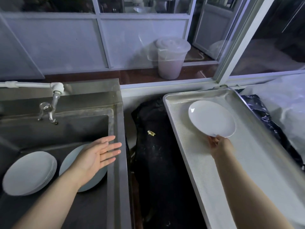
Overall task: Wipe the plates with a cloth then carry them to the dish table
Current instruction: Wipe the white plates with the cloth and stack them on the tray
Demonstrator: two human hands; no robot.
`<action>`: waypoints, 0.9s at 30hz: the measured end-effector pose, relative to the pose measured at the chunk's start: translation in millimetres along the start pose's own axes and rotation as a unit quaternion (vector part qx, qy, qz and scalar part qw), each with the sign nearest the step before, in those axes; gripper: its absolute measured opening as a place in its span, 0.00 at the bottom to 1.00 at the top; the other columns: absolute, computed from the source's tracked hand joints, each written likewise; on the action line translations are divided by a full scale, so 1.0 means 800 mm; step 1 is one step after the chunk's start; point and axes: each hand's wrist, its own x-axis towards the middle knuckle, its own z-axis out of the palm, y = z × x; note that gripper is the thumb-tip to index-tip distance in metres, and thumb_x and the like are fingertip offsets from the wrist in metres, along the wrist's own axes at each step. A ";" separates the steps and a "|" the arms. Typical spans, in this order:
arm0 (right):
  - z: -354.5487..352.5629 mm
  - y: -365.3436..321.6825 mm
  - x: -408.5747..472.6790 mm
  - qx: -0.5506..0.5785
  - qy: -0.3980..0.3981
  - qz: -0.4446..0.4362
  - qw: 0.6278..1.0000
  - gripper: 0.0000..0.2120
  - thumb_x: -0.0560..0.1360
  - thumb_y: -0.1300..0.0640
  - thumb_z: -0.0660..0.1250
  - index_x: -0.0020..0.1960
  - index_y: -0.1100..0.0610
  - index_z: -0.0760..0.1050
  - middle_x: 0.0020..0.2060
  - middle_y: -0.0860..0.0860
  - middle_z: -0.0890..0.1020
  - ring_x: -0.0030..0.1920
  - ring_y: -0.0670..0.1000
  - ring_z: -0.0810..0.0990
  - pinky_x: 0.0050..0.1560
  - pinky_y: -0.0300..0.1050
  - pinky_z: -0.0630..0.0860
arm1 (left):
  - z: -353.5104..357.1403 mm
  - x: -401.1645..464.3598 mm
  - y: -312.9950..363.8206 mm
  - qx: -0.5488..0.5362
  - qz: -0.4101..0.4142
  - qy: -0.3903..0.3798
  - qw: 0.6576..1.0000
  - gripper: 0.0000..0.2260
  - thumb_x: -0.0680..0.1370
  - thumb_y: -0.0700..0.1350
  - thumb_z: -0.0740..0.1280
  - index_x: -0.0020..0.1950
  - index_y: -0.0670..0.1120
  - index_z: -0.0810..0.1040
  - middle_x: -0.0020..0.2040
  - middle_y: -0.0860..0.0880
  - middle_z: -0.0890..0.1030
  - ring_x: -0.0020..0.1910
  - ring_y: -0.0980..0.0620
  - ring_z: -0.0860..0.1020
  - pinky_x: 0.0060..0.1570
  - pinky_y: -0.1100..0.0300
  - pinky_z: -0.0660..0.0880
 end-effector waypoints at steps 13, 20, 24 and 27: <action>0.024 0.003 0.015 -0.013 -0.030 0.038 0.999 0.18 0.81 0.63 0.57 0.70 0.65 0.62 0.52 0.64 0.77 0.58 0.64 0.78 0.56 0.54 0.78 | 0.021 -0.003 -0.005 0.015 -0.006 0.006 1.000 0.14 0.83 0.40 0.56 0.64 0.48 0.76 0.56 0.44 0.84 0.55 0.45 0.82 0.55 0.49 0.75; 0.004 -0.014 0.019 -0.136 -0.084 0.082 0.984 0.12 0.78 0.58 0.64 0.59 0.61 0.69 0.47 0.57 0.75 0.44 0.54 0.77 0.45 0.48 0.75 | 0.039 -0.007 -0.006 0.027 -0.010 -0.008 1.000 0.14 0.83 0.39 0.56 0.63 0.47 0.76 0.55 0.44 0.84 0.54 0.46 0.83 0.53 0.50 0.76; 0.003 -0.019 0.013 -0.155 -0.105 0.080 0.979 0.17 0.78 0.57 0.64 0.61 0.65 0.66 0.46 0.57 0.76 0.47 0.53 0.77 0.53 0.49 0.72 | 0.043 -0.011 -0.008 0.038 -0.009 -0.023 0.999 0.14 0.83 0.40 0.56 0.63 0.48 0.76 0.55 0.45 0.84 0.54 0.46 0.83 0.54 0.50 0.76; -0.006 -0.019 0.004 -0.146 -0.117 0.091 0.978 0.15 0.78 0.56 0.63 0.59 0.65 0.68 0.47 0.58 0.77 0.48 0.54 0.78 0.53 0.48 0.72 | 0.041 -0.014 -0.004 0.048 -0.005 -0.033 0.998 0.14 0.83 0.40 0.56 0.64 0.48 0.76 0.56 0.45 0.84 0.54 0.46 0.83 0.54 0.51 0.76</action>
